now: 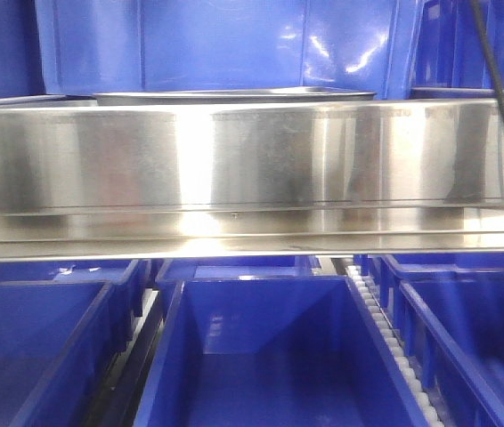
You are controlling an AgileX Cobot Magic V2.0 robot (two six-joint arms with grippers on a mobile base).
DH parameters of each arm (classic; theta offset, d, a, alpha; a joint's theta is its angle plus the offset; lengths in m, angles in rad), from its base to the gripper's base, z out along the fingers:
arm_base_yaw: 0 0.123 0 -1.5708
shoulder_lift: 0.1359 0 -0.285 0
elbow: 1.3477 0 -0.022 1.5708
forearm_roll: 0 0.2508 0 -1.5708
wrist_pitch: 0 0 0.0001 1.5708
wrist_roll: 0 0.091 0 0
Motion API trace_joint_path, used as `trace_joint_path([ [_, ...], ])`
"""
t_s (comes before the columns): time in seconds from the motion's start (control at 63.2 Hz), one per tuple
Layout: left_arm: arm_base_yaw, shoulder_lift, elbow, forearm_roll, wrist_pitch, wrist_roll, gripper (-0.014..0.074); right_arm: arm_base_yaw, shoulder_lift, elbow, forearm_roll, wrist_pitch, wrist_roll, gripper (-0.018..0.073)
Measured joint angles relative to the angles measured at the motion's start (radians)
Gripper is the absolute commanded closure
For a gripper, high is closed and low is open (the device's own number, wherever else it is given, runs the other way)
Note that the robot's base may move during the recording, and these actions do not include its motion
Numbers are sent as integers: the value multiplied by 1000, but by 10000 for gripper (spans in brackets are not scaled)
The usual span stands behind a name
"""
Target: Stack silver trays without gaps
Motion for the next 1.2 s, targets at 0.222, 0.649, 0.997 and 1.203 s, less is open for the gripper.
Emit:
trace_joint_path([
  [0.222, 70, -88, 46, 0, 42, 0, 589, 0, 0, 0, 0, 0, 0, 629],
  [0.649, 165, -583, 525, -34, -363, 0, 589, 0, 0, 0, 0, 0, 0, 629],
  [0.997, 324, -990, 876, 15, -422, -2, 589, 0, 0, 0, 0, 0, 0, 629],
  [1.203, 390, -1194, 1052, -5, -422, -2, 589, 0, 0, 0, 0, 0, 0, 629],
])
